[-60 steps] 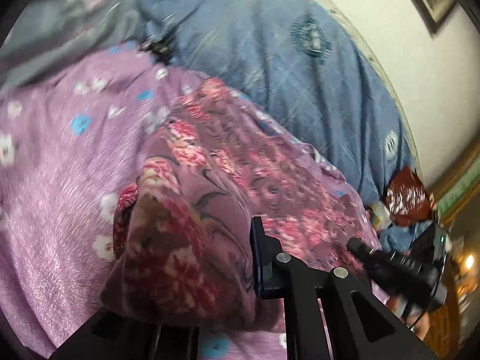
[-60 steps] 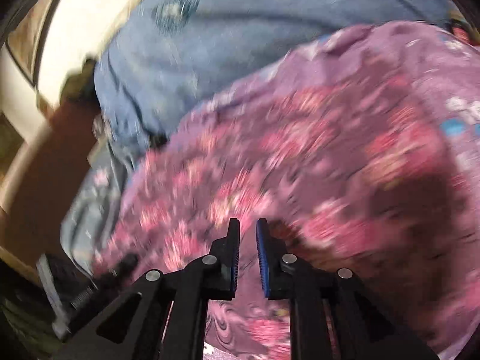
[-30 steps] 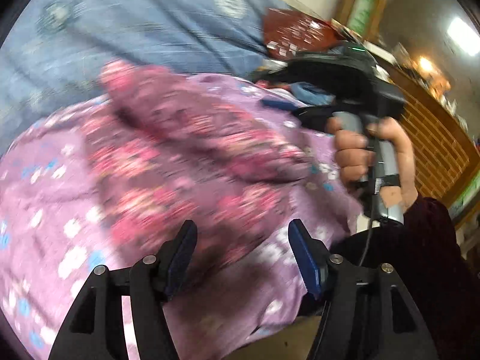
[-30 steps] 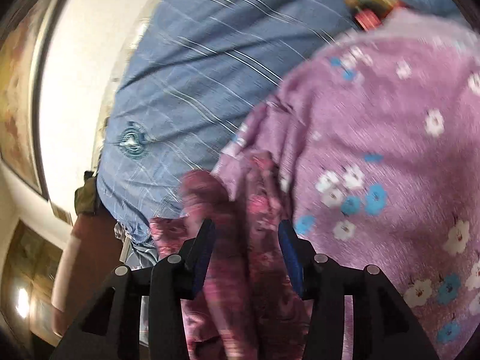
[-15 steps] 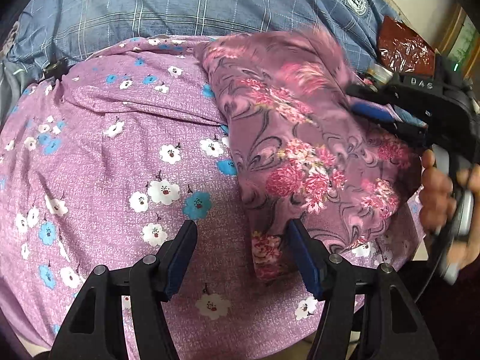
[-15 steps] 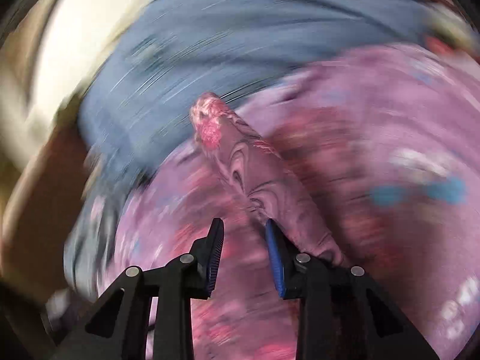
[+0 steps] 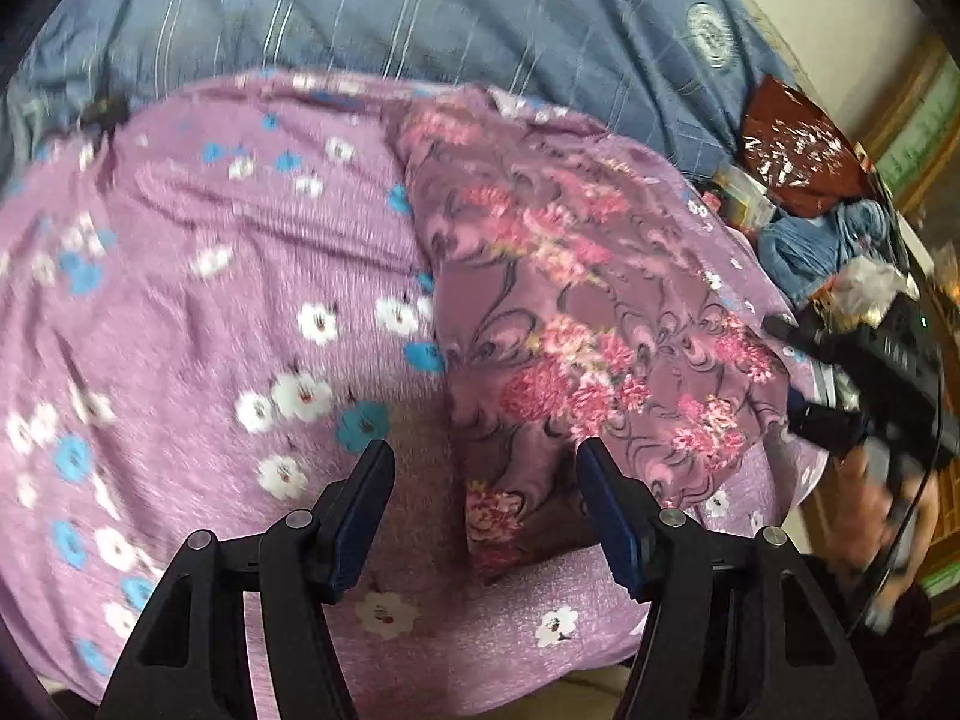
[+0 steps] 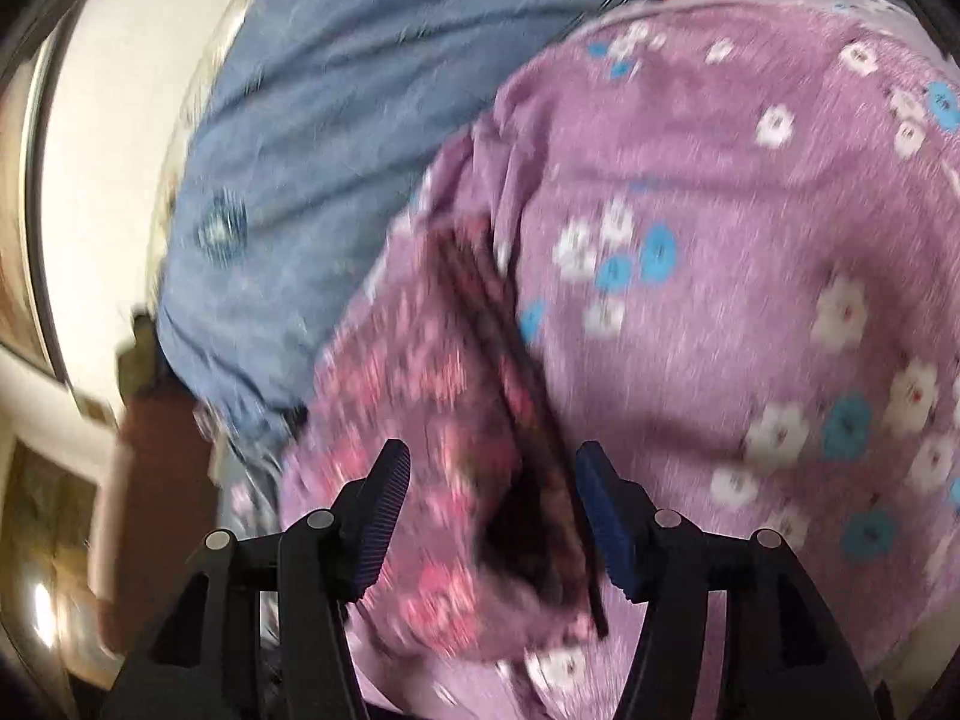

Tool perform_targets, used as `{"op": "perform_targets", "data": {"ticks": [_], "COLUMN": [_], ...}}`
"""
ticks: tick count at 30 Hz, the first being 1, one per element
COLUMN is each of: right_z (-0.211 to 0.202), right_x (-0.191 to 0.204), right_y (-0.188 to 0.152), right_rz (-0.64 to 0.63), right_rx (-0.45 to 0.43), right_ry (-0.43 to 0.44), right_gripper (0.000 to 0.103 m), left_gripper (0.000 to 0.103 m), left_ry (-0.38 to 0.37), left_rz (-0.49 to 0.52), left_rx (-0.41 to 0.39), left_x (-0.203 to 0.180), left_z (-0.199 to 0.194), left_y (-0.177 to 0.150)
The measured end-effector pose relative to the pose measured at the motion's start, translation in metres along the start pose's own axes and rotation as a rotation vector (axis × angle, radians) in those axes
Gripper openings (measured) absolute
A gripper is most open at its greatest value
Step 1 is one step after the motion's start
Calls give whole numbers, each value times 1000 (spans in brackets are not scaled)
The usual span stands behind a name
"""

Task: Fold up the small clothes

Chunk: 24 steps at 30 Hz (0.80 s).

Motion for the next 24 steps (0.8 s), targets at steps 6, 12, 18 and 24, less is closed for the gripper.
{"op": "perform_targets", "data": {"ticks": [6,12,18,24], "right_z": [-29,-22,-44,-37], "right_x": [26,-3,10,28], "right_y": [-20,-50,-24,-2], "right_rz": [-200,-206,-184,-239], "right_rx": [-45,39,-71,-194], "right_ry": [-19,-119,-56,-44], "right_gripper": [5,4,33,31], "left_gripper": [62,63,62,67], "left_ry": [20,126,85,30], "left_rz": [-6,91,55,120], "left_rx": [-12,5,-18,-83], "left_x": [6,15,16,-12], "left_z": [4,18,12,9], "left_y": [4,2,7,21]}}
Point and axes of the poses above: each gripper's, at about its wrist camera, not at the fingertips, and z roughly the way its jaws point, x to its left, y to its top, the point moved 8 cm from there along z, roughly the way its jaws point, and after that the axes turned 15 degrees about -x, right-handed, at the moved point
